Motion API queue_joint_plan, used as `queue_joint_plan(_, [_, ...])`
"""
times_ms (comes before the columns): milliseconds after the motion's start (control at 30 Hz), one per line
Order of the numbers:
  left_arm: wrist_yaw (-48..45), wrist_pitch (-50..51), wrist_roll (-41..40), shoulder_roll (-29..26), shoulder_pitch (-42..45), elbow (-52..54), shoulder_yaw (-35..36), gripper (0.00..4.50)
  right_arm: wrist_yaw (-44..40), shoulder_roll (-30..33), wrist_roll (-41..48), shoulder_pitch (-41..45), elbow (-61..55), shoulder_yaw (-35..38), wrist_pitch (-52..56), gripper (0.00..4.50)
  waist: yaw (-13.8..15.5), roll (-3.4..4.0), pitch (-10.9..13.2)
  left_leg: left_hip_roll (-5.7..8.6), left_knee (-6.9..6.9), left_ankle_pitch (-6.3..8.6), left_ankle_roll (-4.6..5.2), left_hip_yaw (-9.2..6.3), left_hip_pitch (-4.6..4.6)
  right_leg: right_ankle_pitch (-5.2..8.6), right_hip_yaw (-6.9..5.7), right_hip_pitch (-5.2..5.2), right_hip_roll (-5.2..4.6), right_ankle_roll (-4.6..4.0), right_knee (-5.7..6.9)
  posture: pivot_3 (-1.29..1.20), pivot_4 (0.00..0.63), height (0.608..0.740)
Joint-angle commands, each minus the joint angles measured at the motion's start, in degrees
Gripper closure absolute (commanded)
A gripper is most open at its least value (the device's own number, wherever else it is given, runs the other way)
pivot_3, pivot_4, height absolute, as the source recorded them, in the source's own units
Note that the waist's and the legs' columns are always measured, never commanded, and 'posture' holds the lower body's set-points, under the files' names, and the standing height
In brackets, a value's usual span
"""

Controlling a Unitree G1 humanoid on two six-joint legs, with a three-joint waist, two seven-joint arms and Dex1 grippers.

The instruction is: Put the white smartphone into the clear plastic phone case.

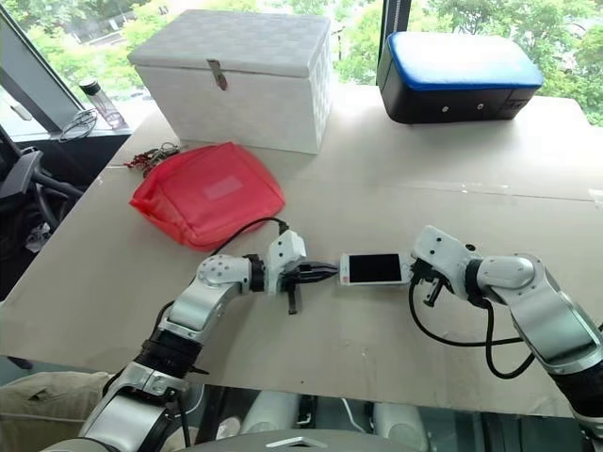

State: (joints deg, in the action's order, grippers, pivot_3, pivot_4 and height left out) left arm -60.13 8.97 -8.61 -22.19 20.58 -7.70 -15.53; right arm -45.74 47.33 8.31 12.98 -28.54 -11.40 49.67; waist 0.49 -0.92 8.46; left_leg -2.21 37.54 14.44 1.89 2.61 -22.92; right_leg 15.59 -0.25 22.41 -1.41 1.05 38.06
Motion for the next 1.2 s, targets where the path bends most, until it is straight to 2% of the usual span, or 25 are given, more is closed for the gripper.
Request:
queue_joint_plan(33, [0.91, 1.1, 0.36, 1.55, -0.23, 2.38, -2.03, 4.46, -2.0, -3.77, 2.44, 1.63, -2.68, -5.47, -1.48, 4.5, -0.26, -0.02, -0.01, -0.02, 0.0, 0.0, 0.0, 0.0, 0.02, 0.0, 0.02, 0.0, 0.03, 0.0, 0.01, 0.0, 0.15, 0.74])
queue_joint_plan(233, [2.99, 3.36, 0.43, 1.17, 0.04, 3.3, 0.01, 4.46, -2.59, -3.36, 1.56, 0.92, -2.47, -5.17, -1.0, 4.5, -1.07, -0.05, -0.03, -0.03, 0.0, 0.0, 0.0, 0.01, 0.06, 0.0, 0.08, -0.01, 0.05, 0.0, 0.06, 0.0, 0.15, 0.74])
queue_joint_plan(500, [1.56, 6.73, -1.27, -3.69, -2.68, 7.58, 2.32, 4.46, -3.06, 0.15, 2.53, -1.58, -2.55, 0.75, -0.78, 4.5, -1.13, -0.07, -0.01, -0.04, -0.06, 0.0, -0.01, 0.03, 0.01, 0.0, 0.09, 0.05, -0.01, 0.0, 0.05, 0.0, 0.15, 0.74])
queue_joint_plan(700, [1.83, 11.0, -2.79, -4.96, -1.64, 11.18, 2.66, 4.46, -3.75, 3.13, 4.68, -3.54, -4.67, 3.93, -0.46, 4.5, -1.06, -0.08, 0.02, -0.02, -0.1, 0.0, -0.01, 0.03, -0.11, 0.03, 0.08, 0.15, -0.04, 0.05, 0.03, 0.0, 0.15, 0.74])
queue_joint_plan(933, [1.27, 12.47, -3.41, -6.02, -1.12, 11.88, 2.69, 4.46, -3.22, 4.71, 6.25, -3.64, -6.01, 5.01, 0.3, 4.5, -1.05, -0.09, 0.04, -0.01, -0.1, 0.0, -0.01, 0.02, -0.12, 0.04, 0.07, 0.16, -0.02, 0.06, 0.03, 0.0, 0.15, 0.74])
queue_joint_plan(1200, [0.86, 13.69, -3.91, -5.82, -0.35, 12.68, 1.73, 4.46, -3.62, 3.36, 8.32, -1.22, -7.5, 1.6, 0.79, 4.5, -1.08, -0.1, 0.05, 0.0, -0.1, 0.0, -0.01, 0.02, -0.13, 0.04, 0.08, 0.16, -0.03, 0.06, 0.02, 0.0, 0.15, 0.74])
